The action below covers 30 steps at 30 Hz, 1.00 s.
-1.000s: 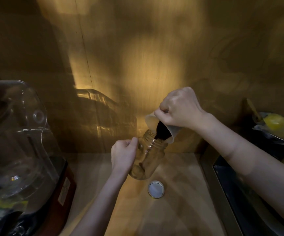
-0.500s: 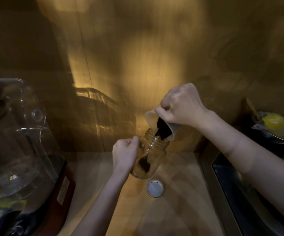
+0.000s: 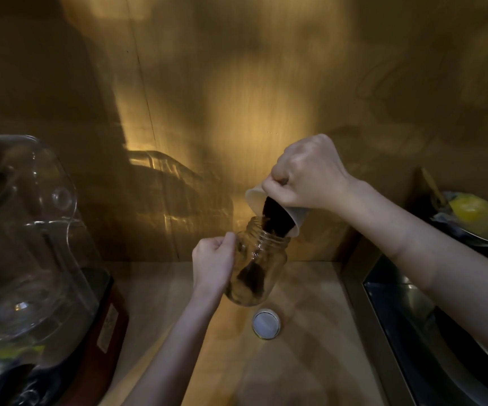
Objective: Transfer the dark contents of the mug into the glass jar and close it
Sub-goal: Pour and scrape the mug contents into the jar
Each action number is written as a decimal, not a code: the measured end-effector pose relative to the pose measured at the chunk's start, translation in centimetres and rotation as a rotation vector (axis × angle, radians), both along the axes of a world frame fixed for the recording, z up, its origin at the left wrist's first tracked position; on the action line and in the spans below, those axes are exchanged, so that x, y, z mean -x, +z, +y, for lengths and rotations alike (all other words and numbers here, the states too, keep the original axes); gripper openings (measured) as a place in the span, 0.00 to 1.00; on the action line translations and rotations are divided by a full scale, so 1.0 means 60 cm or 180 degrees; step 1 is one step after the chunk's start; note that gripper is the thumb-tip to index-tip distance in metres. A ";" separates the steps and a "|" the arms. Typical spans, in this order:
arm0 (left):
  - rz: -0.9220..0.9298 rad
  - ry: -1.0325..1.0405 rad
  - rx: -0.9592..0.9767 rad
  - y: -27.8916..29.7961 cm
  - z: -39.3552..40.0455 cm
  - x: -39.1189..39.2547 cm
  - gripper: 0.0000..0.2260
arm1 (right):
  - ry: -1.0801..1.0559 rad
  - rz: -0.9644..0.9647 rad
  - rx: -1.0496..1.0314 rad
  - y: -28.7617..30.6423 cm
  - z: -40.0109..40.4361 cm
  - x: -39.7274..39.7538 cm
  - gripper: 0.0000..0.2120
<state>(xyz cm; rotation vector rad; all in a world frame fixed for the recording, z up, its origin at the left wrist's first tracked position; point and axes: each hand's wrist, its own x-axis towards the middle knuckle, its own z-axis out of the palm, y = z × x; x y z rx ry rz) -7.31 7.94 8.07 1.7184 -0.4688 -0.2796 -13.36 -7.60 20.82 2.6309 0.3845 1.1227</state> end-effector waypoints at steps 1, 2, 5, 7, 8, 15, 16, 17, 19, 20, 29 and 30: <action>0.0010 0.0022 -0.0009 0.000 0.000 0.000 0.16 | 0.0018 -0.0011 -0.0002 0.001 0.000 0.001 0.18; 0.0015 0.0047 -0.0012 0.000 0.001 0.001 0.16 | 0.0037 -0.0008 0.0019 0.001 -0.001 0.001 0.18; 0.0006 0.0047 0.0004 0.003 -0.001 0.003 0.16 | 0.0084 0.0025 0.0028 0.000 0.000 0.003 0.17; -0.0030 0.0093 -0.0004 0.005 -0.002 0.003 0.16 | 0.0138 -0.0010 0.0009 -0.001 0.001 0.003 0.17; -0.0050 0.0119 -0.0005 0.005 -0.002 0.003 0.16 | 0.0163 -0.0024 0.0014 -0.001 0.001 0.003 0.16; 0.0001 0.0120 0.0061 0.003 -0.003 0.001 0.16 | 0.0328 -0.0066 -0.0061 0.002 0.000 0.002 0.16; 0.0014 0.0106 0.0064 0.003 -0.003 0.001 0.16 | 0.0336 -0.0082 -0.0080 0.002 0.000 0.002 0.16; 0.0018 0.0104 0.0067 0.003 -0.003 0.001 0.16 | 0.0337 -0.0107 -0.0108 0.003 0.000 0.001 0.16; 0.0018 0.0125 0.0072 0.004 -0.003 0.001 0.16 | 0.0339 -0.0139 -0.0142 0.005 0.000 0.002 0.17; 0.0005 0.0139 0.0060 0.004 -0.003 0.001 0.16 | 0.0344 -0.0146 -0.0142 0.006 0.000 0.002 0.17; 0.0003 0.0128 0.0061 0.013 -0.005 0.005 0.16 | 0.0392 -0.0237 -0.0025 0.003 -0.003 -0.003 0.16; 0.0024 0.0123 0.0072 0.013 -0.005 0.005 0.16 | 0.0398 -0.0235 -0.0004 0.003 -0.002 -0.003 0.16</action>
